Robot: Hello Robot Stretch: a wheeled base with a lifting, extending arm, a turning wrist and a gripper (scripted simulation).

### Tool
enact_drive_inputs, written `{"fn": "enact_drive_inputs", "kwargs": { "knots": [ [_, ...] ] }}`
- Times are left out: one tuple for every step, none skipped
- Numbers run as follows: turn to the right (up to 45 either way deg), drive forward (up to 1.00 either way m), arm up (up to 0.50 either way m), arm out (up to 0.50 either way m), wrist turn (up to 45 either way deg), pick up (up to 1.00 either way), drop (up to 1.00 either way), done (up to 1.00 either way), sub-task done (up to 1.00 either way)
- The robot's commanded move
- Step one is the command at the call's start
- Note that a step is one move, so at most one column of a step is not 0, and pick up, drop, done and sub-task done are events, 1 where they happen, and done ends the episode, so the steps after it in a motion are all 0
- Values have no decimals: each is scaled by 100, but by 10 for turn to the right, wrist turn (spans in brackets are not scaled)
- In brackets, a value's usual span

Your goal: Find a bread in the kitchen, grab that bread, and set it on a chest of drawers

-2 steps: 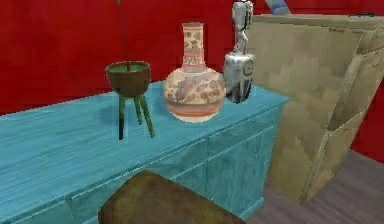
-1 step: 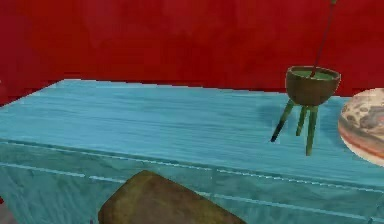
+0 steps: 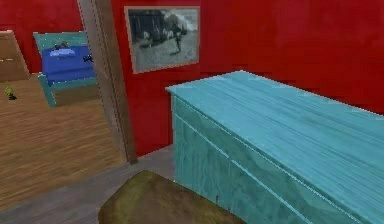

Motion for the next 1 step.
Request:
{"fn": "enact_drive_inputs", "kwargs": {
  "knots": [
    [-210,0,0,0,0,0,0,0,0]
  ]
}}
